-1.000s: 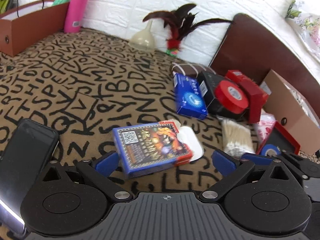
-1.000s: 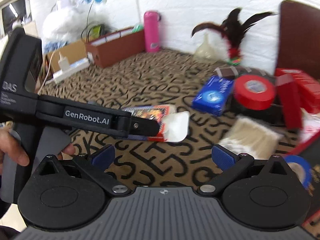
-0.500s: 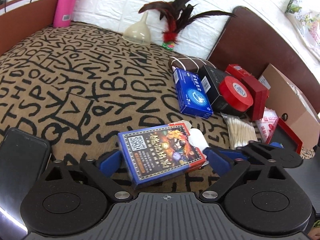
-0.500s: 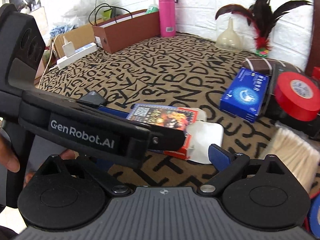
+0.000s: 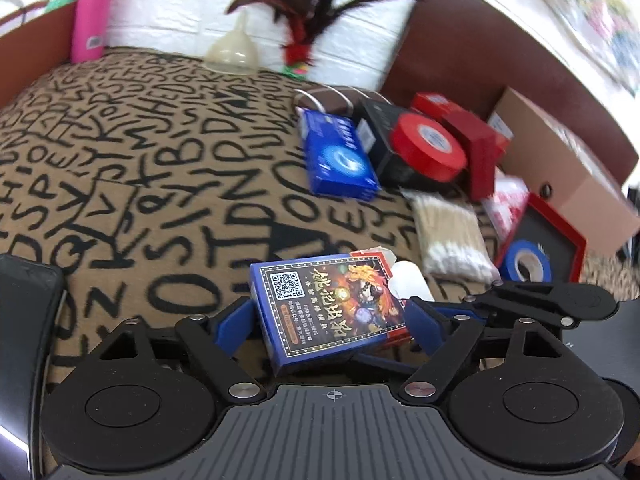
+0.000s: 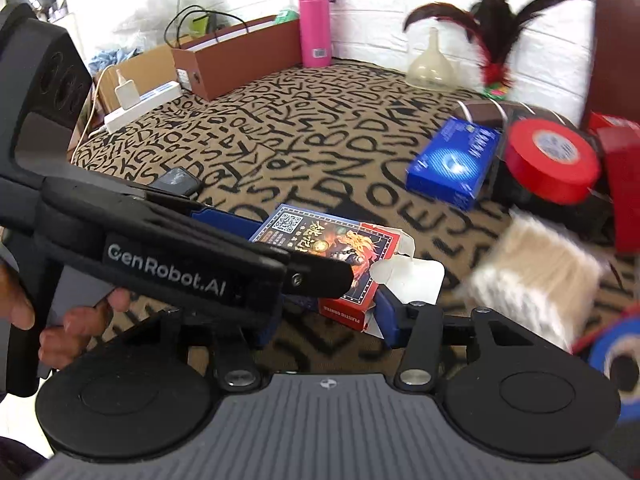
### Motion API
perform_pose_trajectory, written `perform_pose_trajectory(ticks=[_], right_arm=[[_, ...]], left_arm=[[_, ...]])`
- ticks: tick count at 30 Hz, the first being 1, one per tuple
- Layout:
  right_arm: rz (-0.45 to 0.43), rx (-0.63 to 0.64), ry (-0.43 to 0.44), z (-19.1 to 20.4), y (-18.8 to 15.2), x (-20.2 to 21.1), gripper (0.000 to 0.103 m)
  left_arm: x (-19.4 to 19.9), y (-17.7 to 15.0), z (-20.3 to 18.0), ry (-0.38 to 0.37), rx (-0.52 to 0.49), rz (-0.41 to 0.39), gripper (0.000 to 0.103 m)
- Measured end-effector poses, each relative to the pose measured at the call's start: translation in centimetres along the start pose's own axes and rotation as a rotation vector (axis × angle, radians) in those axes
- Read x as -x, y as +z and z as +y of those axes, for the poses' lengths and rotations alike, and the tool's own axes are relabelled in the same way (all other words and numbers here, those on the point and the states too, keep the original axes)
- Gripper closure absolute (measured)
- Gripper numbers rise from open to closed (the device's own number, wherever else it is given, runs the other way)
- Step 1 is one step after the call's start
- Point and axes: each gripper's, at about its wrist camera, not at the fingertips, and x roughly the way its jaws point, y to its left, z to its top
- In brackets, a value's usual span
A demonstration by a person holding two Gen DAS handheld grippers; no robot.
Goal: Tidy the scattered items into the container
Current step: 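Grasp the blue card-game box with both grippers and lift it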
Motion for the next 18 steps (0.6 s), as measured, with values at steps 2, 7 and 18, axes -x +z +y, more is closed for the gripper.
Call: perform_pose_trajectory(ticks=[2, 7, 18], right_arm=[[-0.004, -0.011, -0.023, 0.0, -0.5, 0.6, 0.052], [-0.048, -0.032, -0.047, -0.1, -1.9, 3.1, 0.052], [-0.212, -0.078, -0.165, -3.0, -3.0, 11.1, 0.053]], left_arm=[[0.1, -0.4, -1.0, 0.018, -0.029, 0.006, 0.021], [1.2, -0.5, -2.6, -0.017, -0.009, 0.001, 0.028], [2.6, 2.6, -11.1, -0.11, -0.142, -0.082, 0.024]])
